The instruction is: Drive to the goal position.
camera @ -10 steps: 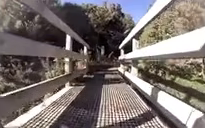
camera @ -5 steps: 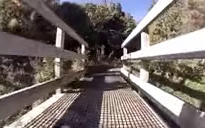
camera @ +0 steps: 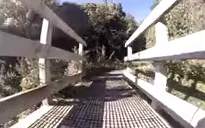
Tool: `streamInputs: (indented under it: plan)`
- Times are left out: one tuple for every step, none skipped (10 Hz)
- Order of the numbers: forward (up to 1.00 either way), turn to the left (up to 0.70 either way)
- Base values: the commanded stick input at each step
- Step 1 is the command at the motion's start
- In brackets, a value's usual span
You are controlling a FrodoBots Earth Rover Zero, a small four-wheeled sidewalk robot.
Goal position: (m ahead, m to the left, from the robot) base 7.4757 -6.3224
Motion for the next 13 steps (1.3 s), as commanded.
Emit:
streamInputs:
  plan:
    - [1.0,0.01]
    - [1.0,0.01]
    - [1.0,0.01]
    - [1.0,0.01]
    - [1.0,0.01]
    - [1.0,0.01]
    - [1.0,0.01]
    - [1.0,-0.01]
    - [1.0,-0.07]
    - [1.0,-0.11]
    - [1.0,-0.14]
    - [1.0,-0.17]
    - [1.0,-0.19]
